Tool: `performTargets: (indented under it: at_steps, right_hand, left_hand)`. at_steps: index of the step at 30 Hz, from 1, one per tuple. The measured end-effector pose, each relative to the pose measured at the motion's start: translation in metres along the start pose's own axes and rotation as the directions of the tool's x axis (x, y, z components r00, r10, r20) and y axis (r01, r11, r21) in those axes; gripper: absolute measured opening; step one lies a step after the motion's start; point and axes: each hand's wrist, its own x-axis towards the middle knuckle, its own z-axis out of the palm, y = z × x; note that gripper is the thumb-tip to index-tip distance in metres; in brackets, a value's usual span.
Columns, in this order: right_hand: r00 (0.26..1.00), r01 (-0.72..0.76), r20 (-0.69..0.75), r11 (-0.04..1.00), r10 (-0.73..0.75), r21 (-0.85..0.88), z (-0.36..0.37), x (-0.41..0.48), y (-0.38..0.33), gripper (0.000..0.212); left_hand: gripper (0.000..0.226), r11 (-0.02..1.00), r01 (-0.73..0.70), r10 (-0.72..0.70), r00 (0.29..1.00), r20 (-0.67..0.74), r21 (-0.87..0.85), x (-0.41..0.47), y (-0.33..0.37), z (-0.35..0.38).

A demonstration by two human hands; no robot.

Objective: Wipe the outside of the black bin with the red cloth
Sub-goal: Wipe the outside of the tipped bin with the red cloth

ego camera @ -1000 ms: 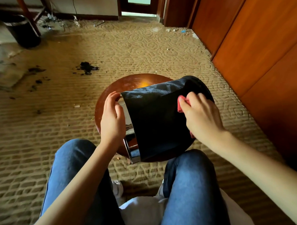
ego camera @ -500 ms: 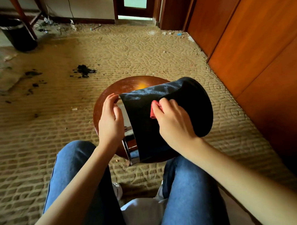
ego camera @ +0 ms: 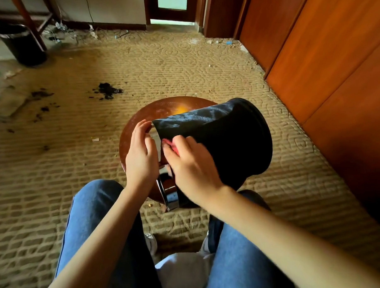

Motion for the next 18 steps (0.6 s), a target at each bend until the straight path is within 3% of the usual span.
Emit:
performTargets:
  at_steps: [2,4,7,8,10,12,15,16,18]
  right_hand:
    - [1.0,0.028,0.013,0.998,-0.029,0.057,-0.008,-0.001,0.026,0.026]
    - [0.99,-0.137,0.021,0.99,0.137,0.019,-0.023,-0.009,0.073,0.009]
    - [0.909,-0.417,-0.091,0.896,0.407,-0.156,-0.036,-0.015,0.138,0.007]
    - [0.867,-0.495,-0.12,0.863,0.483,-0.1,-0.034,-0.016,0.142,0.012]
    - [0.851,-0.516,-0.194,0.846,0.488,-0.133,-0.023,-0.014,0.126,0.032]
    - [0.903,-0.417,-0.189,0.895,0.387,-0.158,-0.008,-0.012,0.084,0.04]
    - [0.95,-0.259,-0.155,0.961,0.272,0.096,0.014,-0.025,0.019,0.012]
    - [0.965,-0.186,-0.161,0.972,0.209,0.145,0.017,-0.028,0.003,0.012]
    - [0.992,0.079,-0.106,0.995,-0.072,0.062,0.017,-0.035,0.005,0.023]
  left_hand:
    - [0.051,1.0,0.0,0.0,1.0,-0.001,0.012,-0.001,0.001,-0.001]
    - [0.05,1.0,0.008,-0.008,1.0,-0.009,0.002,-0.002,0.002,0.0]
    - [0.05,1.0,0.012,-0.012,1.0,-0.015,-0.016,-0.003,0.003,0.002]
    - [0.05,1.0,0.01,-0.011,1.0,-0.018,-0.022,-0.003,0.003,0.003]
    - [0.05,0.999,0.017,-0.017,1.0,-0.022,-0.041,-0.002,0.004,0.004]
    - [0.051,0.998,0.046,-0.047,0.999,-0.022,-0.051,0.003,0.003,0.004]
    - [0.051,0.997,0.072,-0.072,0.997,-0.017,-0.035,0.011,0.002,0.002]
    - [0.051,0.997,0.073,-0.073,0.997,-0.013,-0.03,0.013,0.001,0.001]
    - [0.051,0.998,0.068,-0.068,0.998,-0.002,-0.011,0.015,0.0,0.0]
